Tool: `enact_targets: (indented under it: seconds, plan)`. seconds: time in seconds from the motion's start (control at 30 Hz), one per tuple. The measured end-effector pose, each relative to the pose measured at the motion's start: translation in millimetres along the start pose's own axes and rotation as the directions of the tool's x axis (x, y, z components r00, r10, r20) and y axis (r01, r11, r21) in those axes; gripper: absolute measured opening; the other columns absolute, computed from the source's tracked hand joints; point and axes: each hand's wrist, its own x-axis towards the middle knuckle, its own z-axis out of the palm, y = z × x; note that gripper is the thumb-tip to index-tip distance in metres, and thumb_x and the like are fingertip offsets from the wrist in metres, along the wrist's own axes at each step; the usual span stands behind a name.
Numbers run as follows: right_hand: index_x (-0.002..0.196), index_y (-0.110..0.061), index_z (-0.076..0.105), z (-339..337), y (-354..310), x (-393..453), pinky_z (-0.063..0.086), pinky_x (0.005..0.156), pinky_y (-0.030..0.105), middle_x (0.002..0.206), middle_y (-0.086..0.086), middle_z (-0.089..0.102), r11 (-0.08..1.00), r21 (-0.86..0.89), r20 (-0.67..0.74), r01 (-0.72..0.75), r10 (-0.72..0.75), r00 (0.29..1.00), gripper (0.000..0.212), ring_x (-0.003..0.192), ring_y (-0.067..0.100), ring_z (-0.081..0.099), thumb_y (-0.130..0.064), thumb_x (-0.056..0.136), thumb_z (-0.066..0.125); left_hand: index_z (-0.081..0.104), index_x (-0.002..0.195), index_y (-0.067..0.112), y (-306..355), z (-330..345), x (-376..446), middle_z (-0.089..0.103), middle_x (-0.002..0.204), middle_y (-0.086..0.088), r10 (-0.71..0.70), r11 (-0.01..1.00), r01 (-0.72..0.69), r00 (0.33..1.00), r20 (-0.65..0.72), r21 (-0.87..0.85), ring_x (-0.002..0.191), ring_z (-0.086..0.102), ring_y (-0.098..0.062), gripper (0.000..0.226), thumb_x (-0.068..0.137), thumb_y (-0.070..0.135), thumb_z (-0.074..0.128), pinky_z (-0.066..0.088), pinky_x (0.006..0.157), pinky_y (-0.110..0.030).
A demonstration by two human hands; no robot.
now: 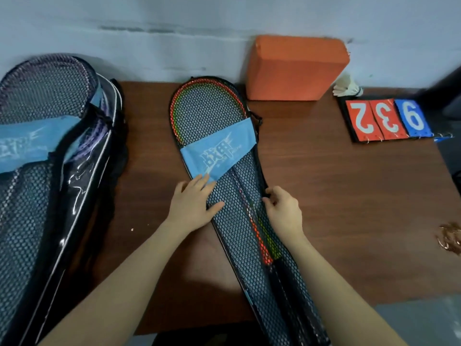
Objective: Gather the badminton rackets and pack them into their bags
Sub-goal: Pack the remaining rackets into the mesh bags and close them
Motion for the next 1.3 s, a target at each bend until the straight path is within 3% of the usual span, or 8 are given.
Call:
enact_targets:
  seconds: [0.13, 0.37, 0.53, 0.63, 0.8, 0.93, 1.2, 1.3]
  plan:
    - [0.103, -0.012, 0.063, -0.8, 9.0, -9.4, 0.043, 0.066, 0.029, 0.097, 0.003, 0.068, 1.000, 0.008, -0.007, -0.007, 0.007, 1.000, 0.015, 0.089, 0.024, 0.062, -0.015, 0.088, 0.059, 0.044, 0.135, 0.026, 5.2, -0.2, -11.3, 0.036, 0.147, 0.001, 0.015, 1.000, -0.016, 0.999, 0.040, 0.012, 0.135, 0.032, -0.019, 0.082, 0.076, 0.072, 0.011, 0.020, 0.106, -0.044]
    - [0.094, -0.012, 0.063, -4.9, 7.3, -13.5, 0.049, 0.070, 0.036, 0.083, -0.002, 0.059, 0.994, 0.089, 0.035, 0.062, -0.065, 0.997, 0.014, 0.077, 0.017, 0.057, -0.021, 0.084, 0.066, 0.068, 0.106, 0.019, 11.6, 10.3, -43.2, 0.066, 0.105, -0.001, 0.099, 0.994, -0.097, 0.994, -0.036, 0.057, 0.091, 0.062, -0.024, 0.059, 0.082, 0.060, 0.031, 0.044, 0.084, -0.040]
    - [0.096, -0.011, 0.059, 6.9, -23.8, 24.7, 0.048, 0.072, 0.039, 0.087, 0.001, 0.055, 0.999, 0.031, 0.053, 0.043, -0.044, 0.998, 0.023, 0.081, 0.022, 0.056, -0.031, 0.085, 0.063, 0.062, 0.109, 0.020, 14.4, -6.5, -27.8, 0.058, 0.103, 0.001, 0.079, 0.996, -0.080, 0.996, -0.029, -0.033, 0.099, 0.055, -0.022, 0.061, 0.084, 0.055, 0.020, 0.031, 0.090, -0.038]
    - [0.098, -0.013, 0.060, 11.8, -44.8, 47.8, 0.048, 0.075, 0.040, 0.087, -0.002, 0.056, 0.998, 0.067, 0.052, -0.015, 0.011, 0.999, 0.017, 0.084, 0.022, 0.058, -0.023, 0.085, 0.063, 0.056, 0.120, 0.021, 13.9, -15.4, -9.1, 0.055, 0.113, 0.004, 0.049, 0.993, -0.059, 0.994, -0.094, -0.101, 0.110, 0.049, -0.017, 0.047, 0.091, 0.049, 0.031, 0.025, 0.094, -0.034]
    - [0.078, -0.019, 0.060, 5.8, -63.9, 57.3, 0.045, 0.064, 0.027, 0.077, -0.003, 0.063, 0.988, 0.151, 0.097, -0.041, 0.026, 0.995, 0.007, 0.074, 0.018, 0.060, -0.013, 0.082, 0.061, 0.065, 0.106, 0.014, 20.1, -23.5, 18.5, 0.063, 0.101, -0.001, -0.041, 0.952, -0.032, 0.972, -0.232, -0.305, 0.095, 0.060, -0.025, 0.051, 0.086, 0.046, 0.032, 0.037, 0.082, -0.039]
    - [0.076, -0.020, 0.063, -17.8, -74.3, 42.4, 0.040, 0.059, 0.012, 0.072, -0.009, 0.062, 0.966, 0.253, 0.074, 0.056, -0.077, 0.994, 0.010, 0.066, 0.002, 0.055, -0.012, 0.081, 0.066, 0.055, 0.123, 0.012, 28.8, -46.1, 35.6, 0.058, 0.117, -0.004, -0.137, 0.897, 0.005, 0.953, -0.269, -0.443, 0.108, 0.054, -0.023, 0.042, 0.094, 0.040, 0.043, 0.034, 0.094, -0.041]
    - [0.072, -0.014, 0.067, -36.0, -97.2, 18.8, 0.037, 0.054, 0.010, 0.060, -0.009, 0.059, 0.889, 0.446, 0.177, 0.105, -0.202, 0.963, 0.012, 0.051, -0.001, 0.049, -0.005, 0.076, 0.072, 0.046, 0.130, 0.020, 30.5, -91.2, 48.9, 0.057, 0.111, 0.003, -0.285, 0.798, 0.114, 0.936, -0.204, -0.592, 0.097, 0.057, -0.016, 0.059, 0.083, 0.054, 0.056, 0.050, 0.085, -0.038]
    - [0.073, -0.012, 0.069, -39.1, -99.4, 12.4, 0.039, 0.055, 0.012, 0.061, -0.006, 0.060, 0.878, 0.464, 0.219, 0.114, -0.238, 0.946, 0.009, 0.052, -0.001, 0.049, -0.005, 0.076, 0.073, 0.050, 0.126, 0.018, 30.5, -99.2, 42.1, 0.059, 0.101, 0.002, -0.273, 0.784, 0.094, 0.940, -0.204, -0.614, 0.090, 0.059, -0.015, 0.051, 0.082, 0.040, 0.065, 0.052, 0.081, -0.037]
